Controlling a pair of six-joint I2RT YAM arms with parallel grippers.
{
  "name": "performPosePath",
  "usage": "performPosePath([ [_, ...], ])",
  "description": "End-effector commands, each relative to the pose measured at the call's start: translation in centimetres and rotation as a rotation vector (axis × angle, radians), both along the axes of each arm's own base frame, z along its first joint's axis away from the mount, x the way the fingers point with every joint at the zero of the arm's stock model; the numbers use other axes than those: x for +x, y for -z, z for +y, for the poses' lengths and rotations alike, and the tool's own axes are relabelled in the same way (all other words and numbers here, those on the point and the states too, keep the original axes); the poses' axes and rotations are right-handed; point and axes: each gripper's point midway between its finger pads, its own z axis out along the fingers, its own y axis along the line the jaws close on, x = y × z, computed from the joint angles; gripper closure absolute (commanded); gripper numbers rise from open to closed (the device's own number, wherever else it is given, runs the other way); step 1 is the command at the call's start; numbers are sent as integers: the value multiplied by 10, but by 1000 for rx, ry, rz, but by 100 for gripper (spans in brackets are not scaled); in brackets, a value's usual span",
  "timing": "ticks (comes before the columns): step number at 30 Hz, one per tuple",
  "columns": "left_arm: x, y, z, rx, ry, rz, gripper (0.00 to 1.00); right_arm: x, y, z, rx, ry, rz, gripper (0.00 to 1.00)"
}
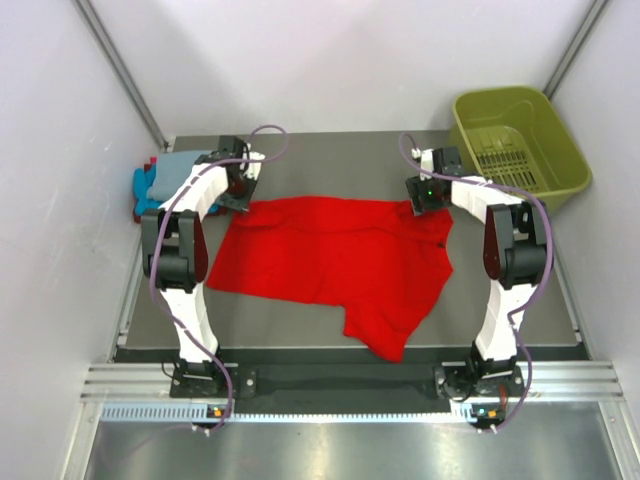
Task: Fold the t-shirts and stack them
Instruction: Fold the tshirt
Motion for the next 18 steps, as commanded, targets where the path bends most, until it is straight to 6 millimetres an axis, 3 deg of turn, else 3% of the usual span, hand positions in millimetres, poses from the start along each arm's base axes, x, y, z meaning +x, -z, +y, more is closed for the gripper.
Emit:
performPosePath([
  [1, 4, -17, 9, 33, -39, -37, 76, 13, -16, 11, 19, -18, -53, 33],
  [5, 14, -47, 4, 3, -12, -126, 71, 12, -16, 11, 21, -18, -53, 34],
  [7, 14, -48, -7, -49, 13, -123, 71, 13, -16, 12, 23, -20, -55, 33],
  [18, 18, 18, -10, -54, -12, 28, 71, 12, -19, 12, 12, -25, -56, 33],
])
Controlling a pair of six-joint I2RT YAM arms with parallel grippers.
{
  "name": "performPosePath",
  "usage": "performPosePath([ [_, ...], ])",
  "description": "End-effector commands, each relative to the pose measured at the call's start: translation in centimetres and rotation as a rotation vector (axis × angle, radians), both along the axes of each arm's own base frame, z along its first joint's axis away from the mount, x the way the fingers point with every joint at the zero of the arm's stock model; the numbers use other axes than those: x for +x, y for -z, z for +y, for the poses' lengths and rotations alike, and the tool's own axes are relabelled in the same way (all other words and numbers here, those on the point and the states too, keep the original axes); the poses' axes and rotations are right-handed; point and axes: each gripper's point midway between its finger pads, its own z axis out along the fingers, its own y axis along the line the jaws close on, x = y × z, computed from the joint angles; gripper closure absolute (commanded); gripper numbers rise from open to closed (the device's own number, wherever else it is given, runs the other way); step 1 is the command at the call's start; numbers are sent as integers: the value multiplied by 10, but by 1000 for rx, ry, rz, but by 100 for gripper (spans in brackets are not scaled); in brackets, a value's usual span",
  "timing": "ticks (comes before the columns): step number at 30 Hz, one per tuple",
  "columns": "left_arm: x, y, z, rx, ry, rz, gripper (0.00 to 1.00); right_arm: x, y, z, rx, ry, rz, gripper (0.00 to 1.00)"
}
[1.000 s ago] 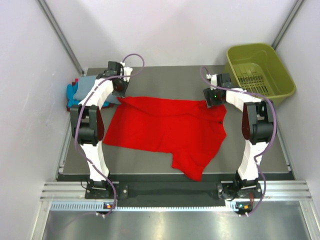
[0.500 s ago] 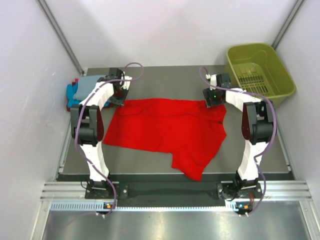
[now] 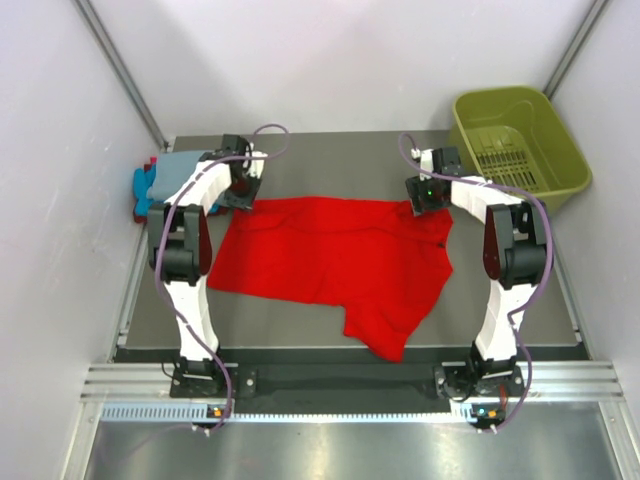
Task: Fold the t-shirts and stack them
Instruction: Fold the tshirt
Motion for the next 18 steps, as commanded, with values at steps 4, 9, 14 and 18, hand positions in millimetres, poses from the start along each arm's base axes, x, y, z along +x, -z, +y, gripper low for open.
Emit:
performPosePath([
  [4, 16, 25, -5, -27, -10, 34, 72, 11, -21, 10, 9, -22, -59, 33],
  [9, 22, 26, -5, -23, -4, 30, 80, 9, -21, 9, 5, -20, -60, 34],
  [14, 18, -1, 2, 3, -7, -19, 79, 8, -19, 8, 0, -20, -56, 33],
  [18, 16, -7, 4, 6, -4, -64, 75, 8, -16, 9, 3, -18, -50, 33],
])
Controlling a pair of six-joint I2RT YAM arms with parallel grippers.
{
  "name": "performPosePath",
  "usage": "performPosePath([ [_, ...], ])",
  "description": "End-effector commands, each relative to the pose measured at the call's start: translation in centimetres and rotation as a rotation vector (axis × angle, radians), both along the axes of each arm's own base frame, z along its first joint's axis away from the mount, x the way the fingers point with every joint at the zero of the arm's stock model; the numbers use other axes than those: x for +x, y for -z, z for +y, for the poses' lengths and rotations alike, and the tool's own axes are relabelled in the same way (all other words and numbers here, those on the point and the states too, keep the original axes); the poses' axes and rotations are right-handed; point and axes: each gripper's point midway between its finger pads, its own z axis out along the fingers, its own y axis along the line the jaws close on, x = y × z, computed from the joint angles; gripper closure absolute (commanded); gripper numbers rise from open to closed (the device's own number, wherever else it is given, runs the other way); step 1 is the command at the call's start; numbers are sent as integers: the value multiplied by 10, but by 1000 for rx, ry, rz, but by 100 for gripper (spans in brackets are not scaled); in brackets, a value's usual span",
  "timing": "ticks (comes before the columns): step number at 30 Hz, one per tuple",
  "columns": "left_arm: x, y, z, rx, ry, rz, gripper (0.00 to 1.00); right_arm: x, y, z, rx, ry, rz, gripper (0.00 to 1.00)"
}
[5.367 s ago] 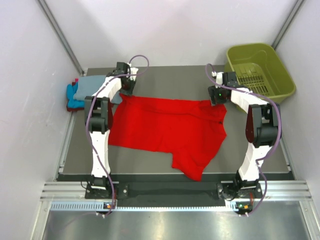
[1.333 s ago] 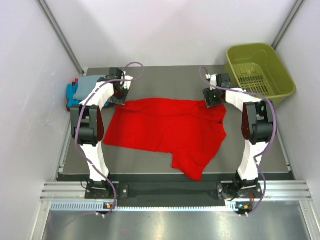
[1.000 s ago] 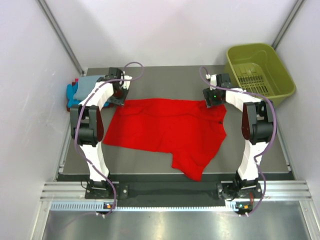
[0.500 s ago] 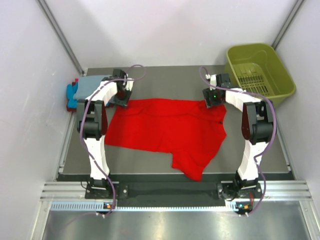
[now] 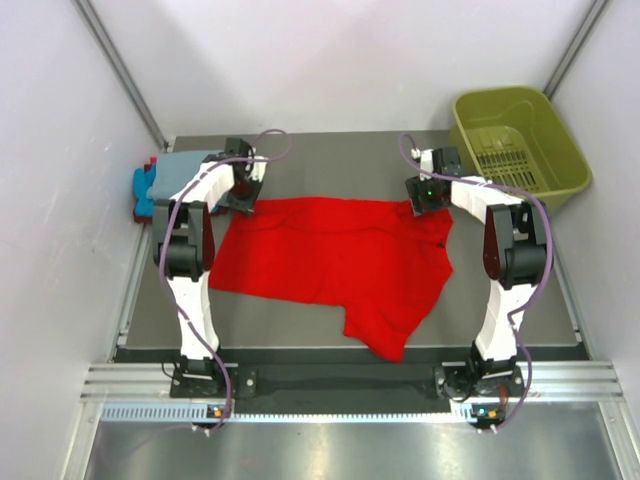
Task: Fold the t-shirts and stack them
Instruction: Fold the tshirt
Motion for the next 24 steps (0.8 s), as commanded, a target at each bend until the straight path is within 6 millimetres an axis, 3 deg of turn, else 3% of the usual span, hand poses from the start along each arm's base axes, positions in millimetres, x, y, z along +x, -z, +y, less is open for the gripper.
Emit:
performPosePath([
  [1, 11, -39, 4, 0, -6, -118, 75, 8, -15, 10, 8, -23, -47, 33],
  [3, 7, -31, 6, 11, -16, -79, 75, 10, -16, 11, 12, -23, -48, 33],
  [10, 13, -37, 14, 42, -33, -117, 71, 11, -18, 11, 4, -24, -54, 33],
  [18, 15, -8, 12, 42, -32, -50, 63, 9, -19, 11, 4, -26, -59, 33],
  [24, 14, -4, 11, 34, -26, -35, 79, 6, -20, 9, -3, -23, -60, 33],
])
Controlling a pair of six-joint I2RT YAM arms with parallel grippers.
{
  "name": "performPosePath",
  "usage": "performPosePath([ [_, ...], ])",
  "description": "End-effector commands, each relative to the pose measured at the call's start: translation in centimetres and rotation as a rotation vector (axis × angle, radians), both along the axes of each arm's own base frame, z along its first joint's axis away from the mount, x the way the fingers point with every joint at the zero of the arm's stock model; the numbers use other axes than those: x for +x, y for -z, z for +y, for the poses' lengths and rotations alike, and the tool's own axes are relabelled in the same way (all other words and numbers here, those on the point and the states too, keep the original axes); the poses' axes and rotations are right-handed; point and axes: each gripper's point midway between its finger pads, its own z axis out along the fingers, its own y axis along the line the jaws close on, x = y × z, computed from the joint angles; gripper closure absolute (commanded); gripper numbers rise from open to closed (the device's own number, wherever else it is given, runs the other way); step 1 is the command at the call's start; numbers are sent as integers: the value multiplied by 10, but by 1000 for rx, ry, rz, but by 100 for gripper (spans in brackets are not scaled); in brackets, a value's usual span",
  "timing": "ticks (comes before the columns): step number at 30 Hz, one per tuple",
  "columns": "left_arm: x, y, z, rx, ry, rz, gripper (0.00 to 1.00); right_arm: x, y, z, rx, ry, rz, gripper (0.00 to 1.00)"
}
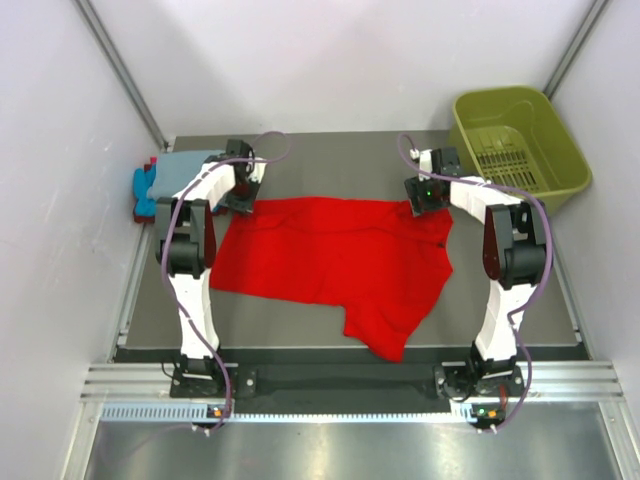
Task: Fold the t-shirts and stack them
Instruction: Fold the tshirt, then flatten the tshirt out
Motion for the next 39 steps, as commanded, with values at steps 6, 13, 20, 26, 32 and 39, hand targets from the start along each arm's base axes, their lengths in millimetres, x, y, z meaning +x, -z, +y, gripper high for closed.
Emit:
performPosePath([
  [6, 10, -26, 0, -12, -9, -63, 100, 7, -22, 8, 1, -21, -65, 33],
  [13, 22, -81, 5, 2, -23, -206, 100, 3, -31, 2, -34, -24, -69, 33],
  [20, 11, -110, 1, -23, -6, -258, 100, -13, -33, -10, -65, -38, -58, 33],
  [26, -15, -99, 4, -18, -3, -213, 100, -17, -32, -4, -18, -39, -56, 33],
  [32, -22, -96, 4, -10, 12, -201, 100, -32, -30, -9, -19, -61, 3, 33],
  [39, -3, -88, 6, 17, 36, -211, 100, -70, -20, -38, 0, -6, 36, 34],
])
